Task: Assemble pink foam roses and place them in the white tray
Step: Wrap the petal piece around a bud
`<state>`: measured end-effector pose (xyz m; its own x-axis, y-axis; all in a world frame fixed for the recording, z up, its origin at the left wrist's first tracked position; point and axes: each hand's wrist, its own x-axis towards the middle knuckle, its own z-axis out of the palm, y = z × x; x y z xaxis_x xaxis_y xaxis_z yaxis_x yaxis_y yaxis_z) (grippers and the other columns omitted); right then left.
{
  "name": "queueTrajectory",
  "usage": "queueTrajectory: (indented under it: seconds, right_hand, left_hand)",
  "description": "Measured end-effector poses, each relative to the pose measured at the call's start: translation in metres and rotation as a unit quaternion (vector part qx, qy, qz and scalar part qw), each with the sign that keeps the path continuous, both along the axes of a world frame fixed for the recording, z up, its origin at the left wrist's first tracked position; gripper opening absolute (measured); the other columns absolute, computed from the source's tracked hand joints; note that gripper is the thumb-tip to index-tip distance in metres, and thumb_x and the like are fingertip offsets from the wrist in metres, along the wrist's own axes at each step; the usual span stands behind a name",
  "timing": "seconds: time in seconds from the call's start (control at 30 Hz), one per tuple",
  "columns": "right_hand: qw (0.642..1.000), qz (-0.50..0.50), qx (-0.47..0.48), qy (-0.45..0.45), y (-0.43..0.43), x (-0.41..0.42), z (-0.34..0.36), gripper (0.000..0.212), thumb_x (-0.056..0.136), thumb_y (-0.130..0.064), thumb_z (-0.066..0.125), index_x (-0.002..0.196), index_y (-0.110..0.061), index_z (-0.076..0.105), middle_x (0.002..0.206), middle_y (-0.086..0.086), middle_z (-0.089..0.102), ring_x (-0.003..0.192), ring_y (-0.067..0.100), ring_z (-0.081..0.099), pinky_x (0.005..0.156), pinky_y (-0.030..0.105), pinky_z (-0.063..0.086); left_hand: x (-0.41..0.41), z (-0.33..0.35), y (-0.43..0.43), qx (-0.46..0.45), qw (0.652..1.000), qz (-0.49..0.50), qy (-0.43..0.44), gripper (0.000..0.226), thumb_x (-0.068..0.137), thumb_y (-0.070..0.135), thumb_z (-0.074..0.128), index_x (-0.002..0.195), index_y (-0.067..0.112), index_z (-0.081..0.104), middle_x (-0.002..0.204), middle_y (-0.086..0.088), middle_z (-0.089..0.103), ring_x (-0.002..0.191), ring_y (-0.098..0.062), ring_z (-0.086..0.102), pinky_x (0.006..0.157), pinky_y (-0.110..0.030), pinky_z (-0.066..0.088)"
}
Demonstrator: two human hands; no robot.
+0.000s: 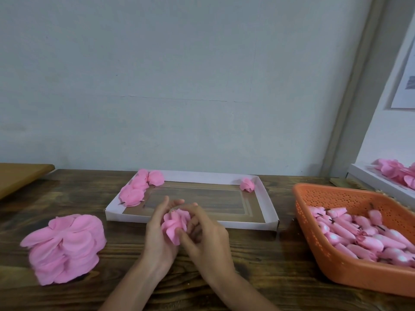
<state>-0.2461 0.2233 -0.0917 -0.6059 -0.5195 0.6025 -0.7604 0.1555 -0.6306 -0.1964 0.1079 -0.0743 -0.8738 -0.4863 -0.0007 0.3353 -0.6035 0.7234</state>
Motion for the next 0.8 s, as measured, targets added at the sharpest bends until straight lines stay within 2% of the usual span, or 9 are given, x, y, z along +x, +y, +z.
queueTrajectory:
  seconds: [0.13,0.23,0.3,0.33,0.4,0.5,0.6,0.7,0.8]
  right_hand:
    - [0.998,-0.017,0.040,0.048,0.004,-0.005,0.004,0.035,0.091,-0.039,0.066,0.124,-0.042,0.058,0.082,-0.026,0.049,0.072,-0.005,0.051,0.063,0.007,0.035]
    - [0.996,0.011,0.070,0.057,0.007,-0.012,0.010,0.038,0.095,-0.041,0.060,0.133,-0.043,0.057,0.078,-0.027,0.046,0.072,-0.007,0.048,0.063,0.006,0.032]
    - [0.995,0.032,0.073,0.056,0.011,-0.017,0.012,0.036,0.097,-0.040,0.061,0.132,-0.040,0.060,0.078,-0.024,0.045,0.073,-0.003,0.048,0.062,0.008,0.032]
    - [0.995,0.038,0.071,0.053,0.013,-0.019,0.013,0.032,0.098,-0.040,0.062,0.130,-0.038,0.061,0.083,-0.021,0.045,0.074,-0.001,0.049,0.063,0.010,0.033]
    - [0.996,0.047,0.067,0.035,0.015,-0.022,0.014,0.027,0.098,-0.042,0.064,0.124,-0.035,0.063,0.098,-0.017,0.046,0.083,0.004,0.051,0.068,0.017,0.043]
    - [0.996,0.071,0.054,0.005,0.016,-0.025,0.016,0.024,0.096,-0.042,0.065,0.119,-0.035,0.062,0.110,-0.017,0.051,0.093,0.009,0.057,0.075,0.031,0.055]
    - [0.991,0.114,0.032,-0.058,0.017,-0.028,0.018,0.025,0.093,-0.035,0.070,0.117,-0.036,0.063,0.112,-0.016,0.066,0.101,0.011,0.066,0.081,0.035,0.058]
    - [0.985,0.136,0.018,-0.108,0.018,-0.031,0.018,0.032,0.089,-0.030,0.073,0.119,-0.037,0.063,0.113,-0.016,0.072,0.106,0.012,0.069,0.088,0.035,0.058]
    - [0.978,0.153,-0.004,-0.140,0.019,-0.034,0.019,0.039,0.087,-0.020,0.076,0.120,-0.039,0.066,0.114,-0.013,0.073,0.106,0.015,0.069,0.088,0.034,0.060]
  left_hand:
    - [0.001,0.001,0.000,0.023,0.999,-0.034,-0.010,0.040,0.092,0.046,0.064,0.098,0.008,0.073,0.116,-0.028,0.073,0.093,-0.032,0.076,0.068,-0.039,0.064]
    - [0.004,0.005,-0.003,0.015,0.997,-0.081,0.001,0.041,0.085,0.032,0.071,0.117,0.006,0.066,0.130,-0.033,0.065,0.118,-0.042,0.068,0.089,-0.047,0.062]
    - [0.004,0.004,-0.008,0.003,0.993,-0.117,0.014,0.072,0.064,0.015,0.082,0.131,0.004,0.058,0.137,-0.033,0.061,0.132,-0.046,0.058,0.105,-0.052,0.050]
    - [0.005,0.003,-0.010,-0.001,0.991,-0.133,0.021,0.084,0.056,0.006,0.079,0.137,0.002,0.055,0.139,-0.033,0.059,0.134,-0.047,0.055,0.107,-0.053,0.044]
    - [0.004,0.000,-0.013,-0.010,0.987,-0.156,0.036,0.093,0.051,-0.007,0.062,0.143,-0.001,0.052,0.137,-0.034,0.059,0.124,-0.047,0.054,0.103,-0.051,0.044]
    - [0.006,-0.002,-0.013,-0.029,0.985,-0.164,0.044,0.097,0.049,-0.011,0.047,0.144,0.003,0.054,0.131,-0.029,0.063,0.115,-0.044,0.060,0.087,-0.046,0.058]
    - [0.007,-0.002,-0.011,-0.067,0.982,-0.173,0.044,0.100,0.048,-0.015,0.052,0.146,0.009,0.053,0.140,-0.025,0.062,0.130,-0.045,0.060,0.096,-0.048,0.058]
    - [0.007,-0.008,-0.012,-0.093,0.980,-0.173,0.034,0.101,0.048,-0.019,0.051,0.142,0.018,0.061,0.132,-0.028,0.065,0.115,-0.040,0.068,0.089,-0.044,0.058]
    - [0.006,-0.009,-0.014,-0.106,0.978,-0.176,0.038,0.104,0.047,-0.022,0.053,0.141,0.023,0.062,0.134,-0.033,0.060,0.114,-0.042,0.066,0.091,-0.046,0.055]
